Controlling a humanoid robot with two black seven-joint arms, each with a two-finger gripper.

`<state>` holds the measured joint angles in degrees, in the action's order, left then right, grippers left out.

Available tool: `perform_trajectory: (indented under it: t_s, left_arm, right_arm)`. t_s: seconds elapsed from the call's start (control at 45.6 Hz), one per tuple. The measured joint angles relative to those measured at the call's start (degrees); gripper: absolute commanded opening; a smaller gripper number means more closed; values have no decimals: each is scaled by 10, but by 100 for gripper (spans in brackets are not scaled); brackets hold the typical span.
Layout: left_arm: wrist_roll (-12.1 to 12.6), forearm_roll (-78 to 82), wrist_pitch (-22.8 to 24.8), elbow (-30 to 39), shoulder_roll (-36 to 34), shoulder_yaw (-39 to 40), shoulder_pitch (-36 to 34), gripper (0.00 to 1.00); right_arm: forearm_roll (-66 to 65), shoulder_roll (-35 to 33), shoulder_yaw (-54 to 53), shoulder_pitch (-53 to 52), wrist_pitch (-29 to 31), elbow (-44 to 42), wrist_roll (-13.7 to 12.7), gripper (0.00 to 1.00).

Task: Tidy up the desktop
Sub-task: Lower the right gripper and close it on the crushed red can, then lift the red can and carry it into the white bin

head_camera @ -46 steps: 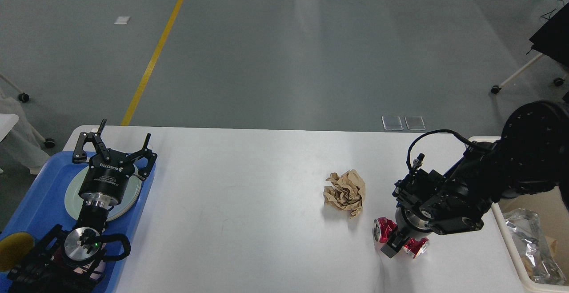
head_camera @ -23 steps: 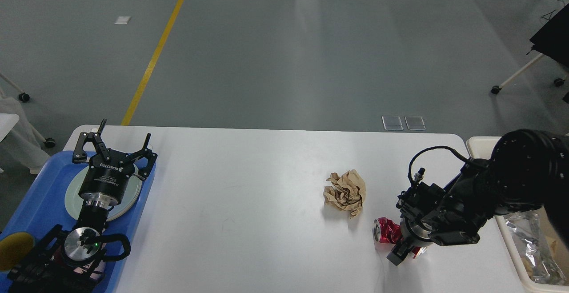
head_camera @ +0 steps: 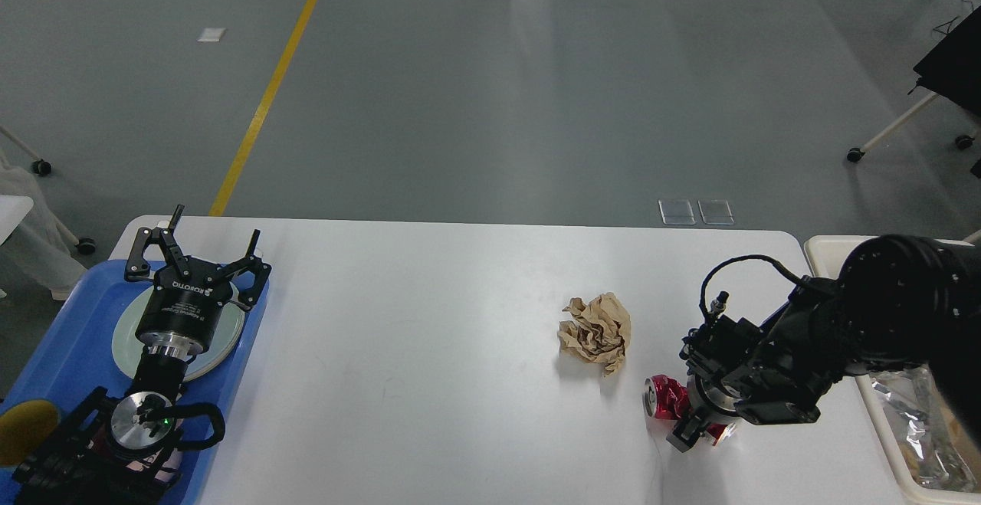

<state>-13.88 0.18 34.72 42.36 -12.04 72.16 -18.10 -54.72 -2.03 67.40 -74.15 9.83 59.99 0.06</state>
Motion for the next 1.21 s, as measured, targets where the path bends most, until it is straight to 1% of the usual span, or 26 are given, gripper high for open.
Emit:
perform_trajectory:
  t_s: [0.044,0.132,0.241,0.307,0.417,0.526,0.614,0.723,0.811,0.899,1.074,1.206]
  left_arm:
    - [0,0,0,0,0,0,0,97]
    - [0,0,0,0,0,0,0,97]
    - [0,0,0,0,0,0,0,97]
    - [0,0,0,0,0,0,0,97]
    - [0,0,0,0,0,0,0,97]
    - [0,0,0,0,0,0,0,97]
    - [0,0,0,0,0,0,0,97]
    - [0,0,0,0,0,0,0,97]
    - [0,0,0,0,0,0,0,97]
    - [0,0,0,0,0,0,0,97]
    - [0,0,0,0,0,0,0,97]
    - [0,0,0,0,0,0,0,97]
  right_arm:
    - [0,0,0,1,1,0,0,35]
    - [1,-1,0,1,4,0,-2,27]
    - [1,-3,0,1,8,0,-6,12]
    - [2,-4,0,1,14,1,-7,0]
    - [3,-5,0,-5,27,3,-11,0]
    - [4,-6,0,-12,54,11,-31,0]
    - [9,-8,-3,-26,68,24,-41,0]
    - [67,-19,-3,-66,77,52,-45,0]
    - [144,-29,0,-114,89,85,-45,0]
    - [213,-39,1,-174,116,128,-45,0]
    - [305,-63,2,-308,171,214,-45,0]
    - [395,-78,16,-412,244,248,-45,0]
